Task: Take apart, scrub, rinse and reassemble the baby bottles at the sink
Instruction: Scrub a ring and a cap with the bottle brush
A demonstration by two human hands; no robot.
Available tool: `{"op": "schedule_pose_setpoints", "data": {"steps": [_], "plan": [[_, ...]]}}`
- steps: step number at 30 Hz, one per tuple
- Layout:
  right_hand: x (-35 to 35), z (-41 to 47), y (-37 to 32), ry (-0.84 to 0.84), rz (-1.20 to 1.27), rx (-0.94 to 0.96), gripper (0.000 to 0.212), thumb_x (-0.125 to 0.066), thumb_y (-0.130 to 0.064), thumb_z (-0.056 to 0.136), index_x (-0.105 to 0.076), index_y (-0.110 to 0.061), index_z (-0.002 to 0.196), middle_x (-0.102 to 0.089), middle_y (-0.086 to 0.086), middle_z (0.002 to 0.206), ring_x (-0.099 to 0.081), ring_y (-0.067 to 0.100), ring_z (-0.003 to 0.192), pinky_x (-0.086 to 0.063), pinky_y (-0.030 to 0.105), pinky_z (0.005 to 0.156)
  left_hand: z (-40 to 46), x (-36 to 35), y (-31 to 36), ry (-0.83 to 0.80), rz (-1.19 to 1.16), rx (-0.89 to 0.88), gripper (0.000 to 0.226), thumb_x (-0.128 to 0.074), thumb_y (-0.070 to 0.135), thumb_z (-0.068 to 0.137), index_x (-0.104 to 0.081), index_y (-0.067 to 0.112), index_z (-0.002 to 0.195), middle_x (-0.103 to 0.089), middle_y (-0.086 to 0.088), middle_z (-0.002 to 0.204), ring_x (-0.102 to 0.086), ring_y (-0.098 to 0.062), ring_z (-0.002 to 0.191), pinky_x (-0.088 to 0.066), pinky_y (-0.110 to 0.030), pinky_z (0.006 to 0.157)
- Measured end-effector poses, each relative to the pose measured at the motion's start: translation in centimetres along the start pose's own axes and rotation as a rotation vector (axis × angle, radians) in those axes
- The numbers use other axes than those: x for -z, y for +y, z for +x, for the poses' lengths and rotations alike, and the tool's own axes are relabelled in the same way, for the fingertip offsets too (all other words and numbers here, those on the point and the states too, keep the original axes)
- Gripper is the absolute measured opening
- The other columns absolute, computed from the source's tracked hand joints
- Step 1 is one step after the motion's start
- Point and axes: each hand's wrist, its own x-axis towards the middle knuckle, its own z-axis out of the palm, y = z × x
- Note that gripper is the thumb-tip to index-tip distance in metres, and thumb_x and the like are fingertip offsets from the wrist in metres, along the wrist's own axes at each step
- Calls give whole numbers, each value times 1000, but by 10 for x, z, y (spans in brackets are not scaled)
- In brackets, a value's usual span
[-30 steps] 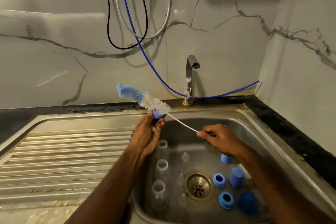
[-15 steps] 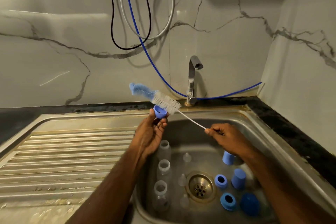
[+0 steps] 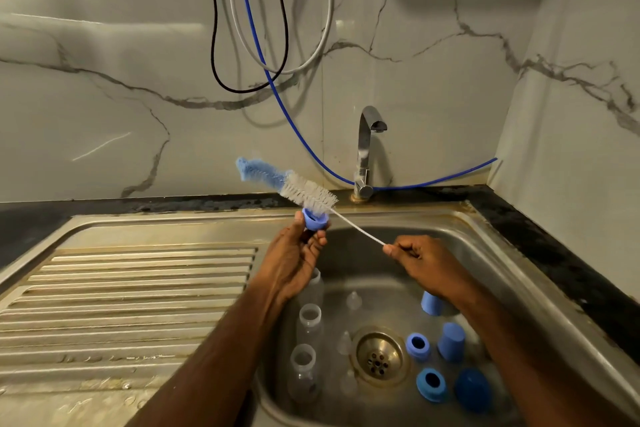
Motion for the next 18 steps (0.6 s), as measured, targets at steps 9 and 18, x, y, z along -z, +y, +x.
{"op": "schedule_pose_setpoints", "data": {"steps": [9, 18], "plan": [[3, 0, 5, -4, -16, -16, 36, -60, -38, 98, -58, -29, 63, -49, -11, 52, -44, 3, 50, -39, 24, 56, 0, 1, -2, -8, 27, 4, 39, -50, 31, 104, -62, 2, 126, -69, -21, 107, -65, -17, 77, -60, -23, 69], [6, 1, 7, -23, -1, -28, 38, -62, -37, 97, -60, -37, 60, -47, -10, 49, -42, 3, 49, -40, 27, 56, -1, 4, 3, -13, 7, 20, 38, -48, 31, 105, -62, 2, 125, -73, -19, 98, -65, -16, 74, -60, -22, 66]]}}
